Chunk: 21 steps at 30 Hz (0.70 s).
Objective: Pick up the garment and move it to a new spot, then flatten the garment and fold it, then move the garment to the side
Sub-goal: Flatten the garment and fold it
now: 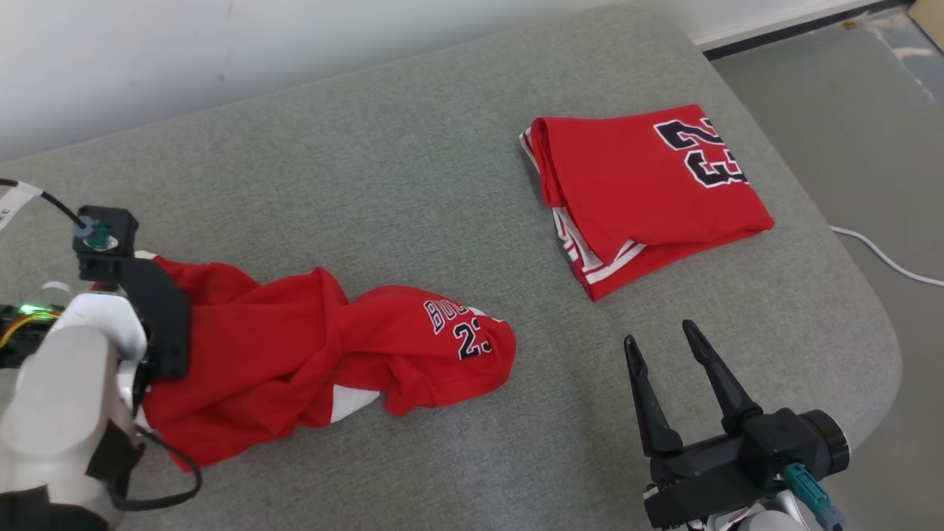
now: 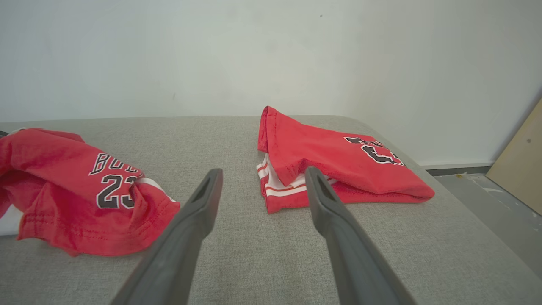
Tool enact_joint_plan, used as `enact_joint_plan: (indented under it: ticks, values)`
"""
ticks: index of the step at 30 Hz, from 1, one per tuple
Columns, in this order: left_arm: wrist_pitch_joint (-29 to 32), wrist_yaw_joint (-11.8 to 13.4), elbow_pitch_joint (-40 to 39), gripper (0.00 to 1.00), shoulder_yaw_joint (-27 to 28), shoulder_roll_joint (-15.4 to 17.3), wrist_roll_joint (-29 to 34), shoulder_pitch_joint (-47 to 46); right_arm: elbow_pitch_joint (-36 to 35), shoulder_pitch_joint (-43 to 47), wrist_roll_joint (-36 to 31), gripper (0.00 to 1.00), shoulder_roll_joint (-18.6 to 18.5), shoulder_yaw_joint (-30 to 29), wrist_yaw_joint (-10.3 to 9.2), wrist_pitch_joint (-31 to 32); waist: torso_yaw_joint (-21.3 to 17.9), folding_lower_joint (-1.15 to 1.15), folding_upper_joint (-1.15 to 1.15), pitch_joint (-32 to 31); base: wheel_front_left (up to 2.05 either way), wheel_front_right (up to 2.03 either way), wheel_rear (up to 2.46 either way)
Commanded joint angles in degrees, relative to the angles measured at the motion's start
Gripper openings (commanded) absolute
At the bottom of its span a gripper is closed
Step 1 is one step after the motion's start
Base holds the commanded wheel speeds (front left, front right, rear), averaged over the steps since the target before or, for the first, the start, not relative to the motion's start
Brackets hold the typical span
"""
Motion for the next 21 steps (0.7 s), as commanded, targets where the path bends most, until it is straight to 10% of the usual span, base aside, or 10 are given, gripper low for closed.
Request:
enact_joint_plan:
  ticks: [1, 13, 21]
  values:
    - [-0.46, -0.22, 0.46, 0.00, 0.13, -0.68, -0.62, -0.20, 0.13, -0.65, 0.11, 1.00, -0.01, 0.07, -0.13, -0.36, 0.31, -0.01, -0.01, -0.07, 0.00, 0.00, 0.00]
    - [-23.61, -2.25, -10.60, 0.00, -0.70, -13.97, -10.05, -6.82, 0.55, -0.65, -0.82, 1.00, -0.03, -0.86, -0.13, -0.38, 8.56, -0.01, -0.01, -3.29, 0.00, 0.00, 0.00]
    - [-32.29, -2.38, -27.00, 0.00, -8.84, -16.30, -26.38, -8.19, 1.38, 0.76, -0.75, 1.00, -0.02, -1.04, -0.13, -0.27, 13.65, -0.01, -0.01, -6.83, 0.00, 0.00, 0.00]
